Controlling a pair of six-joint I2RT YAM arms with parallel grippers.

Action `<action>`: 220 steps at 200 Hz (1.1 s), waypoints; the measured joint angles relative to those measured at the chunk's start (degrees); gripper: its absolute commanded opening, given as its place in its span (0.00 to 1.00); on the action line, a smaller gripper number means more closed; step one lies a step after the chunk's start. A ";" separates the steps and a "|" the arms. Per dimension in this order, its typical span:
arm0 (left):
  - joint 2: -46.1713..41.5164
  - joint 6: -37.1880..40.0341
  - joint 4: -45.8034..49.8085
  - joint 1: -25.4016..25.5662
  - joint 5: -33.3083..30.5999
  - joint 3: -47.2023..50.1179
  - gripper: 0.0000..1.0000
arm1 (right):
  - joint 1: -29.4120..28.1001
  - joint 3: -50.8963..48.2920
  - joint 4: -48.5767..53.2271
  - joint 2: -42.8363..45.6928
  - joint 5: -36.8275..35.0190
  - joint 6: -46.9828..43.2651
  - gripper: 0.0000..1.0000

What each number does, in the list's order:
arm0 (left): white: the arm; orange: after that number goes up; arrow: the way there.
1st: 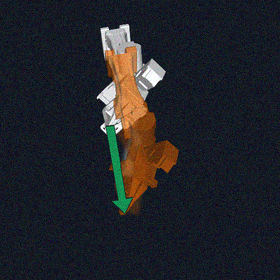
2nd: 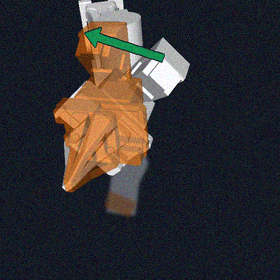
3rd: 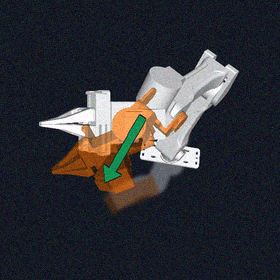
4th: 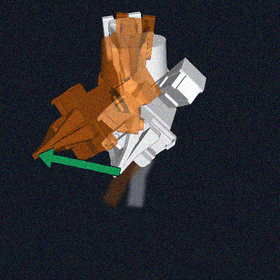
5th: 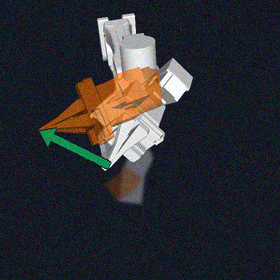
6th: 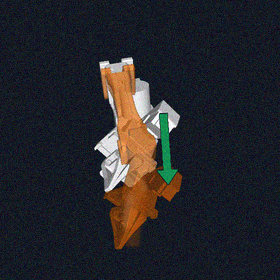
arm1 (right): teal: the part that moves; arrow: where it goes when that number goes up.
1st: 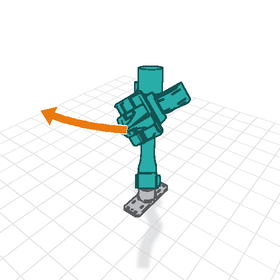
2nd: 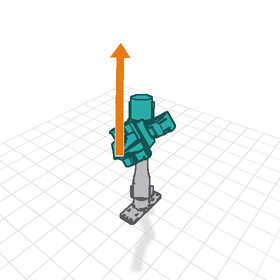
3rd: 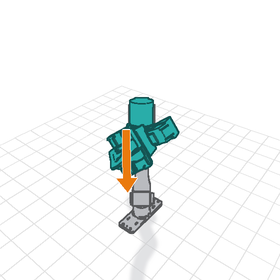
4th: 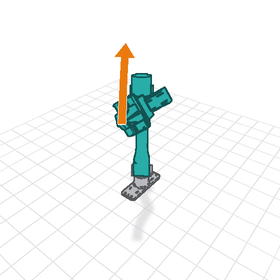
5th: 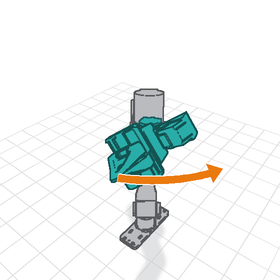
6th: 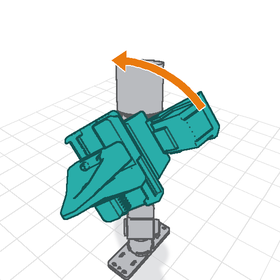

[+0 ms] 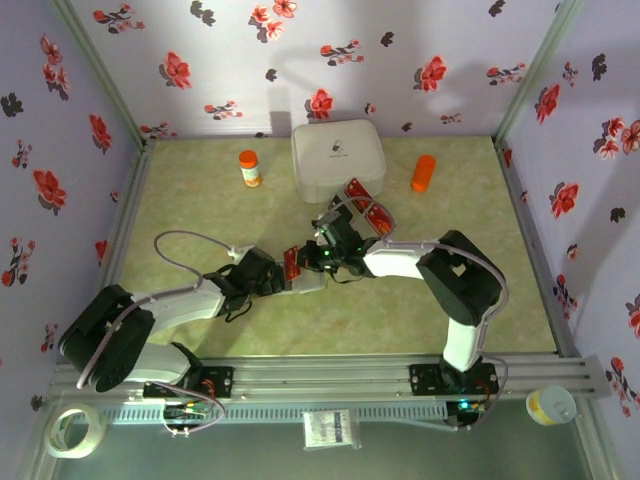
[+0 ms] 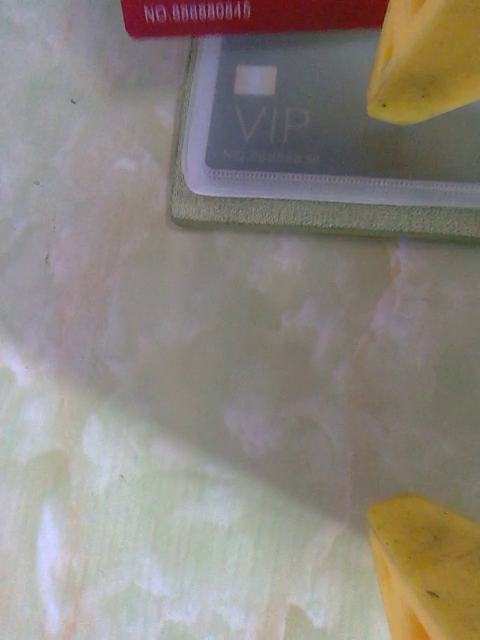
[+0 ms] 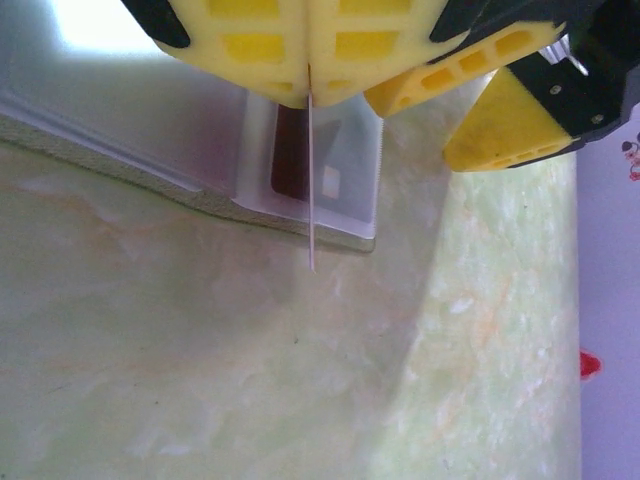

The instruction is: Put the credit cards into the card holder

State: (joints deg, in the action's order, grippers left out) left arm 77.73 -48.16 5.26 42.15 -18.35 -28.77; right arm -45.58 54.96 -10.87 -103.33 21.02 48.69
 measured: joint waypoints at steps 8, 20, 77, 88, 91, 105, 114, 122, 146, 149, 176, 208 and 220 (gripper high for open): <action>0.00 -0.22 0.04 0.00 -0.09 -0.02 0.98 | 0.26 -0.42 0.09 1.44 0.00 0.00 0.00; 0.22 -0.46 0.13 0.00 -0.15 -0.11 0.97 | 0.55 -1.01 0.09 3.69 0.00 0.00 0.00; 1.70 -1.53 1.84 0.07 -0.83 -1.60 0.97 | 1.07 -7.80 -5.62 8.85 -1.75 2.29 0.00; 1.73 -1.62 1.90 0.11 -1.01 -1.62 0.97 | 1.07 -9.68 -7.10 8.70 -2.03 2.99 0.00; 1.73 -1.68 1.90 0.11 -1.03 -1.62 0.97 | 1.07 -10.12 -7.61 8.63 -2.16 3.17 0.00; 1.75 -1.90 1.90 0.13 -1.18 -1.62 0.97 | 1.07 -11.91 -10.29 7.85 -2.60 3.98 0.00; 1.75 -2.12 1.90 0.13 -1.20 -1.62 0.97 | 1.07 -12.68 -12.04 7.15 -2.84 4.44 0.00; 1.68 -2.21 1.90 0.13 -1.22 -1.62 0.97 | 1.07 -13.31 -13.79 6.45 -3.02 4.81 0.00; 1.64 -2.54 1.99 0.22 -1.27 -1.62 0.97 | 0.83 -15.10 -18.67 5.07 -3.45 5.97 0.00; 1.64 -2.54 1.99 0.22 -1.29 -1.62 0.97 | 0.79 -15.28 -19.17 4.96 -3.52 6.01 0.00; 1.60 -2.62 1.99 0.22 -1.44 -1.60 0.96 | 0.35 -16.70 -23.82 3.80 -4.52 6.95 0.00; 1.53 -2.78 1.95 0.22 -1.44 -1.55 0.96 | 0.17 -18.18 -28.17 2.10 -5.18 8.07 0.00; 1.53 -2.80 1.97 0.24 -1.44 -1.55 0.96 | 0.17 -18.56 -29.14 1.60 -5.42 8.59 0.00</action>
State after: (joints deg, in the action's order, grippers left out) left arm 79.26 -50.96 7.22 42.39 -19.79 -30.33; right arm -45.41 36.40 -40.01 -101.73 15.59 57.28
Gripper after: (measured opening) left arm 0.964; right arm 0.057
